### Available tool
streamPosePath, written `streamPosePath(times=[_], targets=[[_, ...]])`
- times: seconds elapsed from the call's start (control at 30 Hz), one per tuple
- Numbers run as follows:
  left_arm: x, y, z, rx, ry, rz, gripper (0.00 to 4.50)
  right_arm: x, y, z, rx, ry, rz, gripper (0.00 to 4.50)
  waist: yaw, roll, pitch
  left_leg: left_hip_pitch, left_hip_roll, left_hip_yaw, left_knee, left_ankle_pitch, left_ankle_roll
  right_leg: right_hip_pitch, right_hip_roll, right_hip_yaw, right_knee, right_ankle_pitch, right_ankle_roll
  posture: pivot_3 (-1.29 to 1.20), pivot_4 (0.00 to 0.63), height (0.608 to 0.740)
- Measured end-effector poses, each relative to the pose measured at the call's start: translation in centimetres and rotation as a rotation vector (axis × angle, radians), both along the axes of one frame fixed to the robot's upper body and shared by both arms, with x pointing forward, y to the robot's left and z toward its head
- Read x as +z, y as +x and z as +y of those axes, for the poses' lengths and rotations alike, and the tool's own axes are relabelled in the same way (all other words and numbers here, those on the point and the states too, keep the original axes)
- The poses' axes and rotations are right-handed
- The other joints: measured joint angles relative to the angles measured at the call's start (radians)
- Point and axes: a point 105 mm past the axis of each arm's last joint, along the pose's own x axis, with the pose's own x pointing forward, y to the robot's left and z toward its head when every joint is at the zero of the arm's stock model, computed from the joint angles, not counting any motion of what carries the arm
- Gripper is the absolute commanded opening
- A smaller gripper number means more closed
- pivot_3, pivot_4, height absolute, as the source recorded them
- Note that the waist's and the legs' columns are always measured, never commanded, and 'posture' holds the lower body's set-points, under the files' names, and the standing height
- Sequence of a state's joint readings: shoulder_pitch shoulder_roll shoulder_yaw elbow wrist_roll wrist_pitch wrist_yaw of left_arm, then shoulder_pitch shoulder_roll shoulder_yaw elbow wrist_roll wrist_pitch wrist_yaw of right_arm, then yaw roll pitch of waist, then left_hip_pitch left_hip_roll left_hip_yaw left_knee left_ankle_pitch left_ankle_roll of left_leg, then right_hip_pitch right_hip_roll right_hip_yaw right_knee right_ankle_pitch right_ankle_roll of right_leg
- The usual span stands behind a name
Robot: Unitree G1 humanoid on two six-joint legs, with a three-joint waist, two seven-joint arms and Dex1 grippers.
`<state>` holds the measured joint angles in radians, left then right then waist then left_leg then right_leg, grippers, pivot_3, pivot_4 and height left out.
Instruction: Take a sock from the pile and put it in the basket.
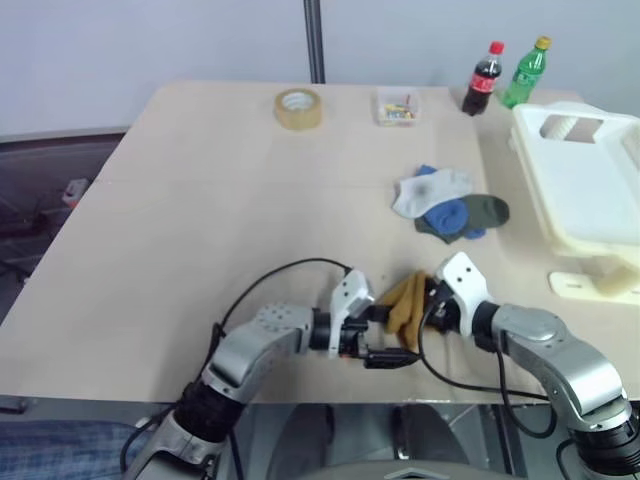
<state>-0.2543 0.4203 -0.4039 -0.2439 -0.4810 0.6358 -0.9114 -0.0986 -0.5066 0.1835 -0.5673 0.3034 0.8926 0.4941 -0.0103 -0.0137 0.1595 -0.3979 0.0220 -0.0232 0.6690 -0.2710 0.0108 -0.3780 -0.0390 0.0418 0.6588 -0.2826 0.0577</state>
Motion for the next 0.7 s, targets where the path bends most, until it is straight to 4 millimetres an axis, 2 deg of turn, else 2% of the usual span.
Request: streamPosePath(times=[0.1,0.2,0.27,0.3,0.33,0.37,0.47,0.5,0.63,0.7], targets=[[0.0,0.1,0.0,0.004,0.009,-0.015,4.21,0.1,0.1,0.0,0.000,-0.002,-0.004,2.81,0.000,0.000,0.000,0.000,0.000,0.000,0.000,0.000,0.000,0.000,0.000,0.000,0.000,0.000,0.000,0.00,0.150,0.740],[-0.2,0.5,-0.1,0.039,0.024,-0.033,2.91,0.0,0.1,0.0,-0.001,-0.002,-0.005,2.81,-0.001,0.000,0.000,0.000,0.000,0.000,0.000,0.000,0.000,0.000,0.000,0.000,0.000,0.000,0.000,0.00,0.150,0.740],[-0.2,0.6,-0.1,0.048,0.030,-0.037,2.50,0.0,0.1,0.1,-0.001,-0.002,-0.006,2.81,-0.001,0.000,0.000,0.000,0.000,0.000,0.000,0.000,0.000,0.000,0.000,0.000,0.000,0.000,0.000,0.00,0.150,0.740],[-0.2,0.6,-0.1,0.049,0.031,-0.038,2.12,0.0,0.1,0.1,-0.001,-0.002,-0.006,2.81,-0.001,0.000,0.000,0.000,0.000,0.000,0.000,0.000,0.000,0.000,0.001,0.000,0.000,0.000,0.000,0.00,0.150,0.740],[-0.3,0.7,-0.1,0.052,0.034,-0.041,2.12,0.0,0.0,0.1,-0.001,-0.003,-0.005,2.81,-0.001,0.000,0.000,0.000,0.000,0.000,0.000,0.000,0.000,0.000,0.001,0.000,0.000,0.000,0.000,0.00,0.150,0.740],[-0.4,0.9,0.0,0.071,0.049,-0.052,1.52,-0.1,0.0,0.0,-0.002,-0.003,-0.002,2.81,-0.001,0.000,0.000,0.000,0.000,0.000,0.000,0.000,0.000,0.000,0.001,0.000,0.000,0.000,0.000,0.00,0.150,0.740],[-0.5,1.1,0.1,0.083,0.066,-0.063,0.28,-0.1,0.0,0.0,-0.002,-0.004,-0.004,2.81,-0.001,0.000,0.000,0.000,0.000,0.000,0.000,0.000,0.000,0.000,0.001,0.000,0.000,0.000,0.000,0.00,0.150,0.740],[-0.6,1.2,0.2,0.085,0.068,-0.063,0.04,-0.1,0.0,0.0,-0.002,-0.004,-0.004,2.81,-0.002,0.000,0.000,0.000,0.000,0.000,0.000,0.000,0.000,0.000,0.001,0.000,0.000,0.000,0.000,0.00,0.150,0.740],[-0.4,1.3,0.2,0.097,0.053,-0.048,0.04,-0.1,0.0,0.0,-0.004,-0.003,-0.004,2.81,-0.002,0.000,0.000,0.000,0.000,0.000,0.000,0.000,0.000,0.000,0.001,0.000,0.001,0.000,0.000,0.00,0.150,0.740],[0.6,1.7,0.5,0.138,-0.023,0.015,0.04,-0.1,0.0,0.0,-0.006,-0.004,-0.005,2.81,-0.002,0.000,0.000,0.000,0.001,-0.001,0.000,0.000,0.000,0.000,0.001,0.000,0.001,0.000,0.000,0.00,0.150,0.740]])
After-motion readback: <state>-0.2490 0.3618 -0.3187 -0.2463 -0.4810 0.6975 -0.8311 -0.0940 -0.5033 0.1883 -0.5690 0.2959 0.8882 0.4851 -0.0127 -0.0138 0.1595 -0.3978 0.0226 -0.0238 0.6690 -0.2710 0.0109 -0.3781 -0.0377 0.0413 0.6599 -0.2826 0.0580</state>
